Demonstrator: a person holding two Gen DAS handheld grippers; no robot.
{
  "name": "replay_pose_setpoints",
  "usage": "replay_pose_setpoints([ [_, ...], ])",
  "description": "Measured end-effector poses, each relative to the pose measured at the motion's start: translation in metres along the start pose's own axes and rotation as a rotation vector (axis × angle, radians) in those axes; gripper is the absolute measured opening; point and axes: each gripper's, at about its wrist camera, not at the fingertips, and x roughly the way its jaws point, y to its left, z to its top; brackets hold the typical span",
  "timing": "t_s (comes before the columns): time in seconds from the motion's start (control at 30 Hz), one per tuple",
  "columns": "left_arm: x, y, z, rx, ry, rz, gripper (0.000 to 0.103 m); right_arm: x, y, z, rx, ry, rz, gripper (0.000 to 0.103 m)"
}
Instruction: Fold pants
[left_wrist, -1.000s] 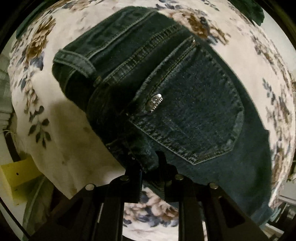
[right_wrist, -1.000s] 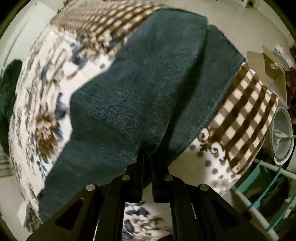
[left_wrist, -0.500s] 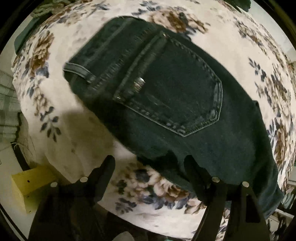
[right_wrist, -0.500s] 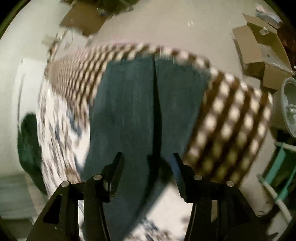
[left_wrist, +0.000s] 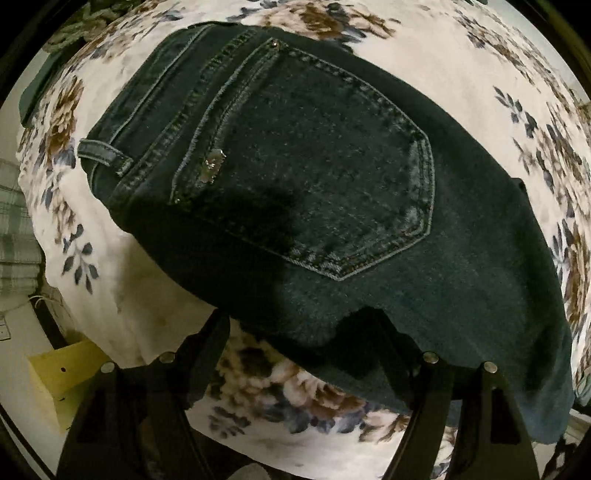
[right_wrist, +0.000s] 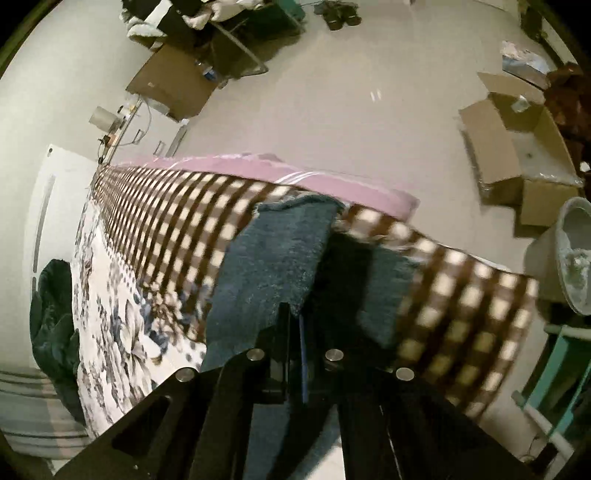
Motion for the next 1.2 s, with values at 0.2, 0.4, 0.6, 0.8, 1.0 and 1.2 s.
replay_pose_setpoints([
  [0.2, 0.017, 0.005, -0.013, -0.001, 0.016, 0.014, 0.076, 0.001, -0.041, -0.006, 0.026, 0.027, -0.055, 0.004],
  [0.4, 0.012, 0.024, -0.020, 0.010, 0.026, 0.008, 0.076, 0.032, -0.049, -0.010, 0.011, 0.064, -0.125, 0.012],
  [0.6, -0.012, 0.034, -0.019, 0.007, -0.009, 0.010, 0.076, 0.003, -0.015, -0.033, -0.119, 0.141, -0.197, 0.052],
  [0.8, -0.008, 0.043, 0.012, -0.013, -0.063, 0.019, 0.076, 0.018, 0.128, -0.161, -0.489, 0.520, -0.025, 0.052],
  [1.0, 0.035, 0.066, 0.027, 0.014, -0.003, 0.104, 0.076, 0.094, 0.278, -0.332, -0.770, 0.885, 0.192, 0.052],
  [1.2, 0.057, 0.100, 0.022, -0.013, 0.039, 0.033, 0.085, 0.147, 0.323, -0.431, -0.961, 1.049, 0.103, 0.051],
])
